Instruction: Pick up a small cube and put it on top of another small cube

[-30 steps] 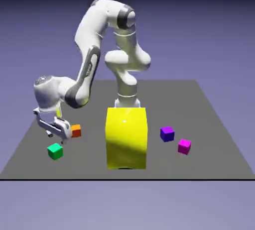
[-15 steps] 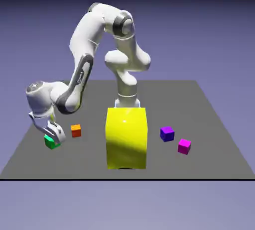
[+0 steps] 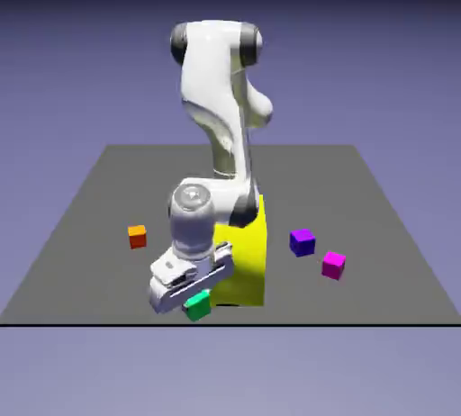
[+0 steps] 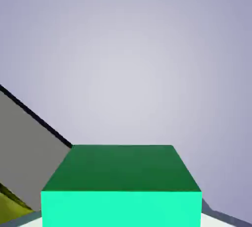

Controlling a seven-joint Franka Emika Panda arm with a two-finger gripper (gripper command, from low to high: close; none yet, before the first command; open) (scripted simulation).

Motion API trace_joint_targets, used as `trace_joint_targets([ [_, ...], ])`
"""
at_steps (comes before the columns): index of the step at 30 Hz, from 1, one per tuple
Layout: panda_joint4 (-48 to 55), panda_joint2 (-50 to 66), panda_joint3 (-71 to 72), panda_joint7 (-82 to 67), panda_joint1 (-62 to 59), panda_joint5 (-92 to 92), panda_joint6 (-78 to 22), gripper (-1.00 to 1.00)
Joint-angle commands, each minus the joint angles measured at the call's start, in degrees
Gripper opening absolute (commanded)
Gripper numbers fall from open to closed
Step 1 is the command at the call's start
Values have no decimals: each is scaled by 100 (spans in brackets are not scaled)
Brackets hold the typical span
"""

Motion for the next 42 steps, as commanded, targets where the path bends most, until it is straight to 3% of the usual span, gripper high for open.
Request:
trace_joint_targets([
  [1,54,3,207,-230,-25,-247,25,-100],
  [5,164,-71,1013,-1103,-61,-1133,115,-100],
  [30,-4964,-4294,1002,1333,3471,1252,487,-100],
  [39,-4999,-2780,385,2376,3656,-212,1929,-100],
  [40,-4999,-2780,385,2376,3656,-212,1929,100],
  [42,-4994,-2988,470,2233,3631,-11,1732,100],
])
